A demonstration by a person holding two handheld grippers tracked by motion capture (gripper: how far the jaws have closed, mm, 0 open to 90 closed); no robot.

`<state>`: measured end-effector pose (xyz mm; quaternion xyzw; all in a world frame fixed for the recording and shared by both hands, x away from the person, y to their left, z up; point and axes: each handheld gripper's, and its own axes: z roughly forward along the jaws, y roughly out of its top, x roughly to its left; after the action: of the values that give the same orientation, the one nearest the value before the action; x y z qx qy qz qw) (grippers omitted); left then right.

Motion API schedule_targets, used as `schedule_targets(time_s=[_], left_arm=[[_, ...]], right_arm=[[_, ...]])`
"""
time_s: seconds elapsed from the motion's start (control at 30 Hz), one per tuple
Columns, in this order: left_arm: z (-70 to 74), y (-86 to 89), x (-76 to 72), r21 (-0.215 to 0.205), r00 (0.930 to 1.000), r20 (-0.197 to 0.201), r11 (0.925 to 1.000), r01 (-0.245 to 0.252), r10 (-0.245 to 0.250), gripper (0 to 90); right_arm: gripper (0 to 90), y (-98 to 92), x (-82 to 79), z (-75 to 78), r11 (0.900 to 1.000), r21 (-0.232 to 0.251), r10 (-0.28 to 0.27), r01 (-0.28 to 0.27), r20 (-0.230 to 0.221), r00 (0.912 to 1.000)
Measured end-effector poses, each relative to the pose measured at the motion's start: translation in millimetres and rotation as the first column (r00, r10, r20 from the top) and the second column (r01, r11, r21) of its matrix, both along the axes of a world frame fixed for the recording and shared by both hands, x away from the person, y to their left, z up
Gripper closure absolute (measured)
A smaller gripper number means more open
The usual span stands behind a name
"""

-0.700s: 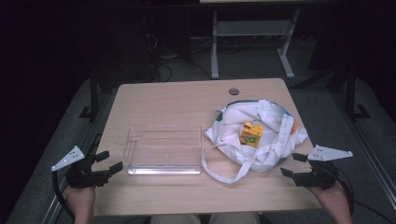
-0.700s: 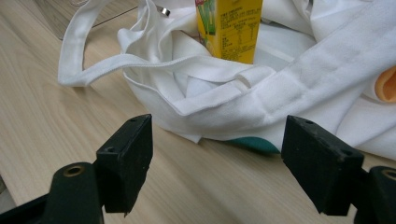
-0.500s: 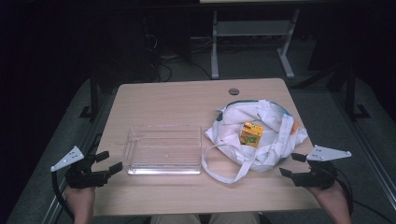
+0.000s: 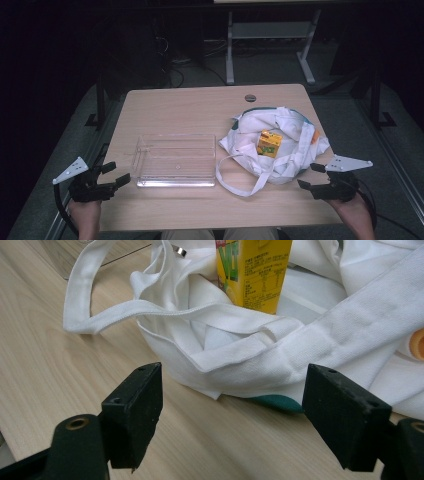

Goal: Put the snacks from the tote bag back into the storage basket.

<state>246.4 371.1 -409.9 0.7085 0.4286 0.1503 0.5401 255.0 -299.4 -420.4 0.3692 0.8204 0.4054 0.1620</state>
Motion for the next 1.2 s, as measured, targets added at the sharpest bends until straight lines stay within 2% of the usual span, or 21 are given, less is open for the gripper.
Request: schedule_targets(time_s=[0.27, 0.4, 0.93, 1.03, 1.13, 1.2], left_arm=[[0.9, 2.7, -2.5, -0.007, 0.9999, 0.005, 0.9999, -0.011, 0.011, 12.6], [0.9, 3.1, -3.5, -0.015, 0.9999, 0.004, 0.9998, -0.016, 0.016, 12.6], [0.2, 2.9, -3.5, -0.023, 0.9999, -0.003, 0.9997, -0.012, 0.012, 12.6], [0.7, 2.5, -4.2, -0.039, 0.9997, -0.004, 0.9990, -0.023, 0.023, 12.6], [0.4, 2.6, -3.8, -0.038, 0.9998, -0.004, 0.9990, -0.021, 0.021, 12.6], [0.2, 2.3, -3.5, -0.034, 0.9998, -0.004, 0.9993, -0.019, 0.019, 12.6]], right_arm=[[25.9, 4.3, 9.3, 9.5, 1.000, -0.024, 0.015, -0.016, -0.027, 0.9995], [25.9, 8.6, 14.0, 12.4, 0.999, -0.021, 0.030, -0.031, -0.045, 0.9985], [24.0, 14.4, 34.2, 27.1, 0.996, -0.050, 0.072, -0.076, -0.074, 0.9947], [24.0, 20.1, 40.4, 34.9, 0.993, -0.074, 0.088, -0.093, -0.069, 0.9937], [24.0, 26.7, 47.6, 43.9, 0.991, -0.075, 0.106, -0.111, -0.061, 0.9925], [24.0, 34.3, 56.7, 53.3, 0.986, -0.102, 0.124, -0.130, -0.061, 0.9904]])
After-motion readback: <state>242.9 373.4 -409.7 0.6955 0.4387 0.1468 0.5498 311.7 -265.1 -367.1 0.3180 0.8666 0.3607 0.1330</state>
